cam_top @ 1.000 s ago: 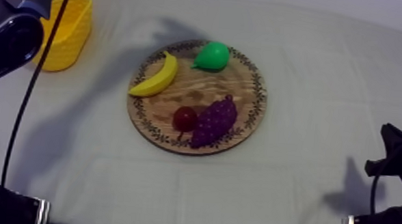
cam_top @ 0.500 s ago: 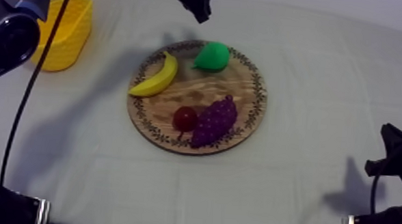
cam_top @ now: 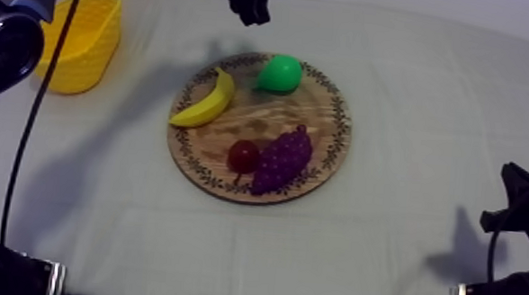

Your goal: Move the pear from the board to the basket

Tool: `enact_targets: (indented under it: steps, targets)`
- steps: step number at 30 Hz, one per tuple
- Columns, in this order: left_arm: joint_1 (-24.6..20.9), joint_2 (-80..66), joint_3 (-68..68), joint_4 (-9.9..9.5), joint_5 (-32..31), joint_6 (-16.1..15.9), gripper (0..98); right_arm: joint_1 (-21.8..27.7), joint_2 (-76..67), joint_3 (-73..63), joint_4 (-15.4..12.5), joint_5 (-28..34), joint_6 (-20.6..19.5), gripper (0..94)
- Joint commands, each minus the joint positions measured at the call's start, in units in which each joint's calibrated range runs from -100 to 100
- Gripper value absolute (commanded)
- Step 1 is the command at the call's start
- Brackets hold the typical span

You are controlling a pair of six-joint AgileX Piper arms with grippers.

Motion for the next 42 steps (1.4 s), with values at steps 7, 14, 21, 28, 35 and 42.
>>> enact_targets:
  steps: [7, 14, 21, 28, 35, 42]
  targets:
    - [0.5, -1.0, 1.6, -0.36, 1.1, 1.5, 58.6, 0.0, 0.0, 0.0, 0.0, 0.0, 0.0, 0.4]
    - [1.2, -1.1, 2.0, -0.44, 2.5, 2.8, 68.0, 0.0, 0.0, 0.0, 0.0, 0.0, 0.0, 0.4]
    - [1.7, 0.9, 1.6, -0.41, 2.7, 3.5, 73.1, 0.0, 0.0, 0.0, 0.0, 0.0, 0.0, 0.4]
    - [1.8, 6.4, -0.4, 0.25, 2.7, 3.4, 75.4, 0.0, 0.0, 0.0, 0.0, 0.0, 0.0, 0.4]
    - [2.3, 12.1, -4.5, 0.66, 2.1, 3.6, 74.6, 0.0, 0.0, 0.0, 0.0, 0.0, 0.0, 0.4]
    - [2.7, 16.5, -8.2, 0.76, 2.0, 4.7, 76.9, 0.0, 0.0, 0.0, 0.0, 0.0, 0.0, 0.4]
